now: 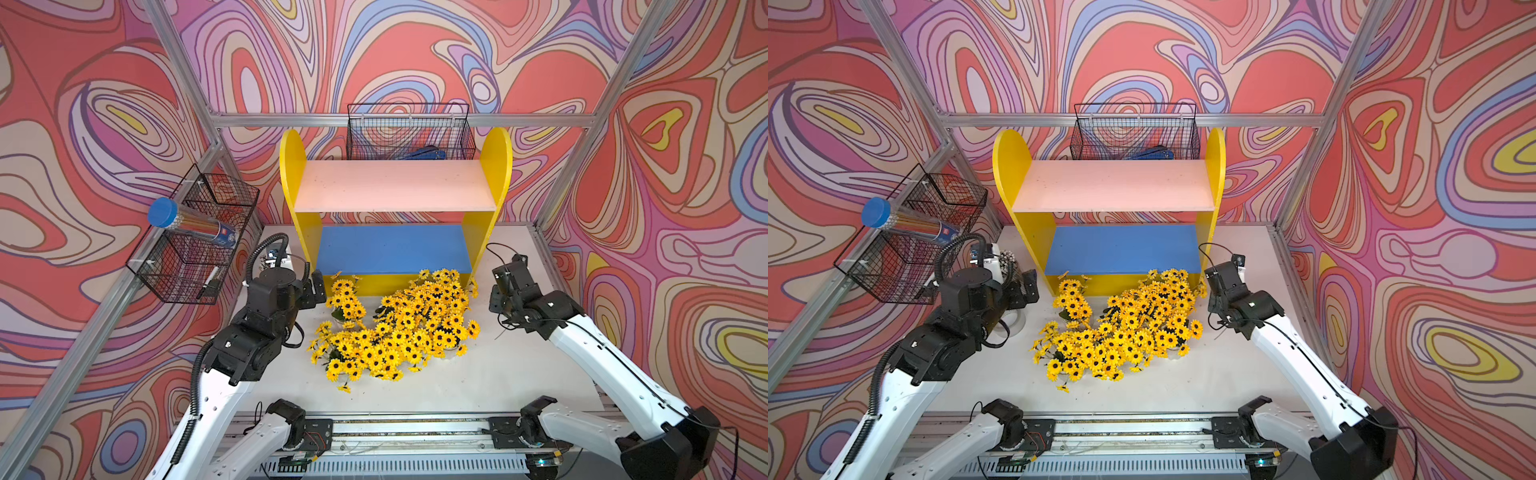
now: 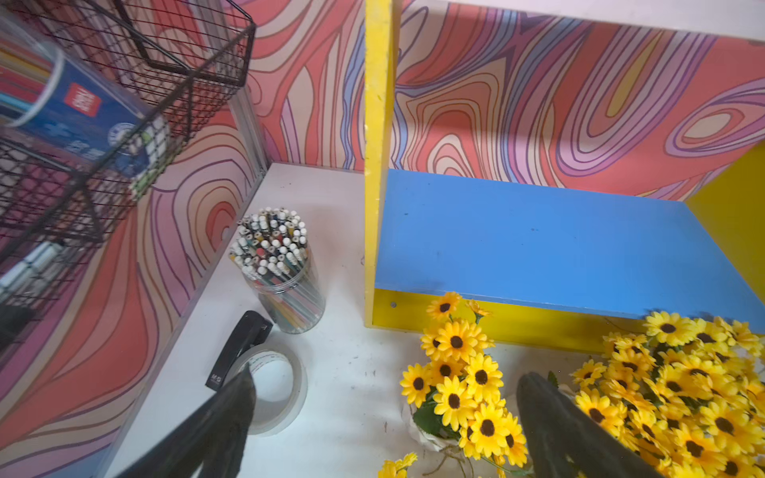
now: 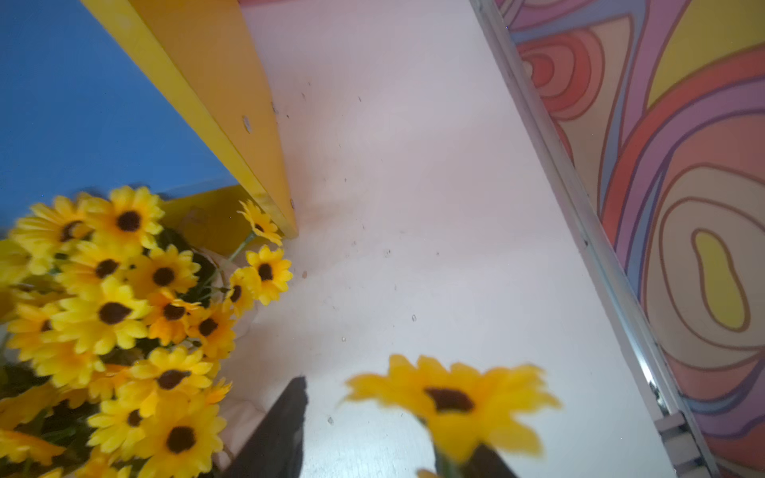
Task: Take the sunflower pots off the shelves
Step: Reset both arms
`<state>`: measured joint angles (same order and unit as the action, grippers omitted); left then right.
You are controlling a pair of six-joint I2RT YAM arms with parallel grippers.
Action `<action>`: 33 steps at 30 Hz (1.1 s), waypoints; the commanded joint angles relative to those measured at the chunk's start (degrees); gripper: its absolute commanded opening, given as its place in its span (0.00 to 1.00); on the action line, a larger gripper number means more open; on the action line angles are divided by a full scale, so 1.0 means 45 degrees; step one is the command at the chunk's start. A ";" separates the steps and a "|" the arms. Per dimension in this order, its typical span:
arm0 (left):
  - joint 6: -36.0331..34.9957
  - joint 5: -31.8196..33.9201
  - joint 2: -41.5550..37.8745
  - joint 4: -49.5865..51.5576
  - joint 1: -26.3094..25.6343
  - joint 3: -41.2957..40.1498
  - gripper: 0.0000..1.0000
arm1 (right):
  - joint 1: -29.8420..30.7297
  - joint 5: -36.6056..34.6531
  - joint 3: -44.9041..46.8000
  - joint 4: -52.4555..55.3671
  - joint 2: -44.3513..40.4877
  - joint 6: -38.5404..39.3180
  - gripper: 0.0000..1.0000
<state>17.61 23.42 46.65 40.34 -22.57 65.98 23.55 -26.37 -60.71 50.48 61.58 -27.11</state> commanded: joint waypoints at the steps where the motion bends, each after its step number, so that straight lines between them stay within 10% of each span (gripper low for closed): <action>1: 0.0190 0.1425 -0.0306 0.1096 -0.0074 0.0408 1.00 | -0.0029 0.0001 -0.0367 -0.0980 -0.0745 0.1195 0.79; 2: 0.0360 0.1711 -0.0398 0.1261 -0.0063 0.0385 1.00 | -0.0022 0.0309 -0.0358 -0.1233 -0.0955 0.1567 0.98; 14: -0.1716 0.0836 -0.2945 -0.4495 -0.0078 -0.4570 1.00 | -0.0019 -0.0854 0.1793 -0.7223 -0.1159 0.3502 0.98; 19: -0.2356 0.1534 -0.1218 -0.7530 0.0661 -0.6338 1.00 | -0.0698 -0.1111 0.3515 -1.1533 -0.0406 0.6340 0.98; 33: -0.2405 0.0706 0.4107 -1.8772 0.3134 -1.1386 1.00 | -0.3172 0.1989 0.7111 -1.7741 0.2422 0.6995 0.98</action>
<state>6.17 27.94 60.36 -26.83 -8.88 15.77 9.54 -20.86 -30.09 -20.95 71.96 3.51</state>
